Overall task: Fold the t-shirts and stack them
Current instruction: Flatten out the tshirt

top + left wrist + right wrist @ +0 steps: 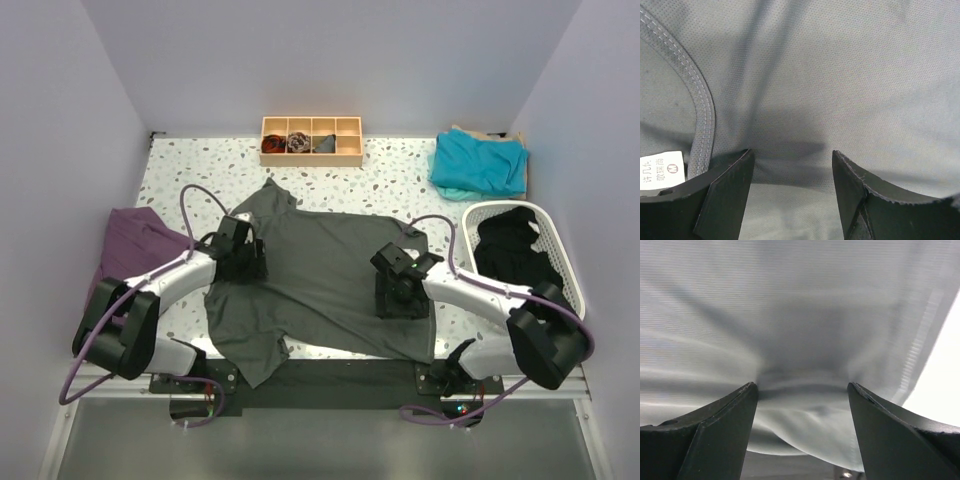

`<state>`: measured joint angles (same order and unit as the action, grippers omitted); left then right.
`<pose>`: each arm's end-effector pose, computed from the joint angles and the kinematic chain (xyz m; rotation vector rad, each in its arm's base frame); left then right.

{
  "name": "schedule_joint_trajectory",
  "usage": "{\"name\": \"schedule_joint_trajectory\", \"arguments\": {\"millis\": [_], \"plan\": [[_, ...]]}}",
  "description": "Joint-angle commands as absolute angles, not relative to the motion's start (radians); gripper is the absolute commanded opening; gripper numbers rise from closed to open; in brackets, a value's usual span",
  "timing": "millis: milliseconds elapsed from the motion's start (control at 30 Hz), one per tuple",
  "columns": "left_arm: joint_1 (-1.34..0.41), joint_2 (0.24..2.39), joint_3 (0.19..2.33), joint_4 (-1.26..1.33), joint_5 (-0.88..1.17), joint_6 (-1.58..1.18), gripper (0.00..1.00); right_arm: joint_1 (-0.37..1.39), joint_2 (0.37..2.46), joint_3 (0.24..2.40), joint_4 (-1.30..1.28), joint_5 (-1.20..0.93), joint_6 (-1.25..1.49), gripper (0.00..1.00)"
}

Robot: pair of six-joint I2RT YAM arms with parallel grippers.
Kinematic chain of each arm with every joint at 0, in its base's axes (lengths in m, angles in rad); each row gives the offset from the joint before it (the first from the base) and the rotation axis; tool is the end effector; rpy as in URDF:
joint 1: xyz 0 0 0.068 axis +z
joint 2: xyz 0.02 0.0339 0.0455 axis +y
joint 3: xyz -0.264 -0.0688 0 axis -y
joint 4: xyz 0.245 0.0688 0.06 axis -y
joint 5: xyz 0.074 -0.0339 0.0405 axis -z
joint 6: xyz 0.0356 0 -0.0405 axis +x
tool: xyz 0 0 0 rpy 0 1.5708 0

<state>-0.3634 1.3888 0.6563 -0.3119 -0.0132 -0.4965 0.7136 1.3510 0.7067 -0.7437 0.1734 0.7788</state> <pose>0.2334 -0.0883 0.1592 -0.1805 2.6376 -0.2811 0.1659 0.1356 0.1647 0.1172 2.8879 -0.0046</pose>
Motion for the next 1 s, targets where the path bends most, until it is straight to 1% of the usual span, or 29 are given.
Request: {"name": "schedule_joint_trajectory", "arguments": {"millis": [0, 133, 167, 233, 267, 300, 333, 367, 433, 467, 600, 767, 967], "plan": [[-0.367, 1.370, 0.663, -0.399, -0.043, -0.517, 0.69, 0.716, 1.287, 0.776, -0.838, 0.267, 0.798, 0.78], [-0.367, 1.332, 0.730, -0.397, -0.058, -0.488, 0.68, 0.716, 1.258, 0.876, -0.816, 0.379, 0.714, 0.80], [-0.367, 1.322, 0.779, -0.394, -0.075, -0.477, 0.69, 0.709, 1.265, 0.900, -0.805, 0.452, 0.698, 0.86], [-0.365, 1.328, 0.845, -0.384, -0.104, -0.451, 0.73, 0.680, 1.287, 0.963, -0.784, 0.492, 0.648, 0.89], [-0.365, 1.341, 0.921, -0.376, -0.126, -0.439, 0.74, 0.614, 1.296, 0.979, -0.738, 0.485, 0.629, 0.91], [-0.365, 1.379, 0.967, -0.393, -0.142, -0.428, 0.77, 0.570, 1.316, 0.991, -0.704, 0.421, 0.614, 0.91], [-0.365, 1.402, 1.012, -0.399, -0.172, -0.423, 0.83, 0.521, 1.322, 0.989, -0.654, 0.366, 0.576, 0.91], [-0.364, 1.423, 1.078, -0.393, -0.178, -0.416, 0.87, 0.426, 1.333, 0.994, -0.591, 0.323, 0.566, 0.91], [-0.347, 1.491, 1.120, -0.322, -0.155, -0.397, 0.93, 0.362, 1.374, 1.017, -0.530, 0.250, 0.536, 0.91], [-0.322, 1.515, 1.147, -0.289, -0.138, -0.391, 0.93, 0.324, 1.394, 1.031, -0.490, 0.233, 0.525, 0.90], [-0.250, 1.659, 1.219, -0.155, -0.039, -0.367, 0.95, 0.293, 1.518, 1.152, -0.466, 0.203, 0.474, 0.90], [-0.178, 1.799, 1.310, -0.146, 0.035, -0.337, 0.94, 0.235, 1.634, 1.221, -0.439, 0.127, 0.445, 0.89], [-0.132, 1.914, 1.342, -0.037, 0.138, -0.330, 0.93, 0.192, 1.730, 1.268, -0.434, 0.052, 0.426, 0.87]]}}
